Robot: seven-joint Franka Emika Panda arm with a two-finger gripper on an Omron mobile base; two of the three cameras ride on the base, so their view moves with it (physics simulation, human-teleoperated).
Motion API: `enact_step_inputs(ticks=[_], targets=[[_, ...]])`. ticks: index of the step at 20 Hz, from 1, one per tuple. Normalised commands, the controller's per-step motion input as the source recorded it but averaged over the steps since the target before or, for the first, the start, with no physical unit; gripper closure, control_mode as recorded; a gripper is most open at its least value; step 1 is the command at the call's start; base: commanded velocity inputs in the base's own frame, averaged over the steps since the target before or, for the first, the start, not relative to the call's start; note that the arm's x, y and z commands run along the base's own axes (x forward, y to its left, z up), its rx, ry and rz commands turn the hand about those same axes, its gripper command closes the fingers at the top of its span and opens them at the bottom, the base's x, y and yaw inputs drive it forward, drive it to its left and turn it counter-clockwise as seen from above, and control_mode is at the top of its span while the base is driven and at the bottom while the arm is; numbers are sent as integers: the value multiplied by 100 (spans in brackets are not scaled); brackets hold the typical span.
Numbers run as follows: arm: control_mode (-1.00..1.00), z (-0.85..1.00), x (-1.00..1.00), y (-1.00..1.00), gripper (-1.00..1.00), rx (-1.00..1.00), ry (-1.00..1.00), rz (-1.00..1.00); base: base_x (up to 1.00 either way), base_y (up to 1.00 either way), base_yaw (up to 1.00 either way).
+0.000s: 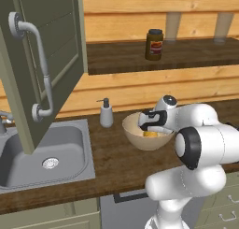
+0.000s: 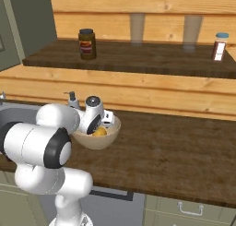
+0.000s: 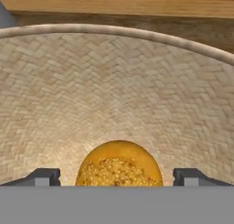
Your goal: Open the cabinet, pick up the bread from the cabinet and place it in the basket. Then move the basket to the dining counter.
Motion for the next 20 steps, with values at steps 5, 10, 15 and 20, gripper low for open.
enact_step_inputs(ticks=[5,10,15,20], targets=[[-100,42,-22,0,-100,0,0,0,0,0,0],[-100,61,-66,0,-100,0,0,-7,0,0,0],[-100,70,-63,-10,-100,0,0,-24,0,0,0],[-100,40,-58,-35,-100,0,6,-32,0,0,0]])
